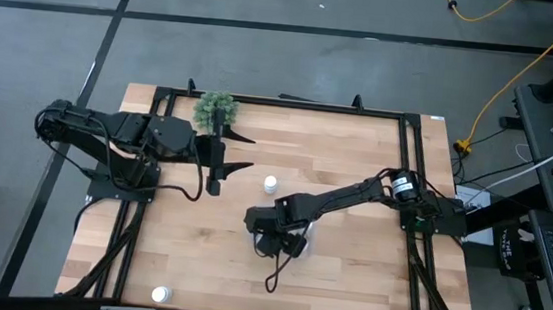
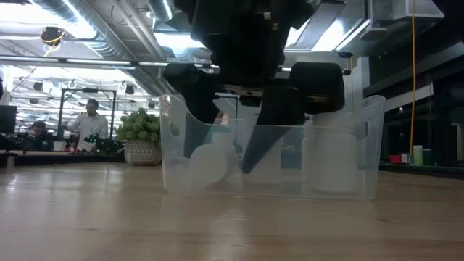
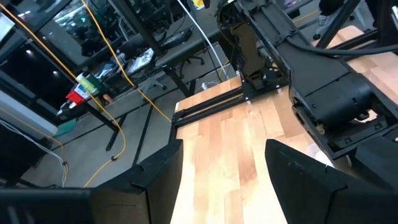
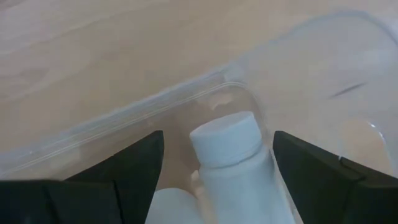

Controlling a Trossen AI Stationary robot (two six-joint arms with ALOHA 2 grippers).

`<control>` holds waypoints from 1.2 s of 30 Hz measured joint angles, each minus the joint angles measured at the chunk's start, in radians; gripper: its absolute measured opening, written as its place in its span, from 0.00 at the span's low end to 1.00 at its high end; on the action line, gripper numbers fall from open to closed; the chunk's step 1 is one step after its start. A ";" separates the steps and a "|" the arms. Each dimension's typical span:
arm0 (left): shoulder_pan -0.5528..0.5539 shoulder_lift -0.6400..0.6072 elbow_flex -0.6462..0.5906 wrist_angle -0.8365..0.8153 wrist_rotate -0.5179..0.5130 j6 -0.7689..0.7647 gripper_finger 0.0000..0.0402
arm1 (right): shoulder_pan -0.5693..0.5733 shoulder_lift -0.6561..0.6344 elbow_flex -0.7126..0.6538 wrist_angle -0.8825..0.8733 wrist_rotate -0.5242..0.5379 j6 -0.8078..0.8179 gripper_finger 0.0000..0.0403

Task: Pick and place pill bottles into a basket
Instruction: Adjust the white medicine bottle on the transparent bin

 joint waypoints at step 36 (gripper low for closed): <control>0.000 0.000 0.000 0.016 0.026 0.026 0.55 | -0.037 0.003 -0.003 0.010 0.026 -0.004 0.43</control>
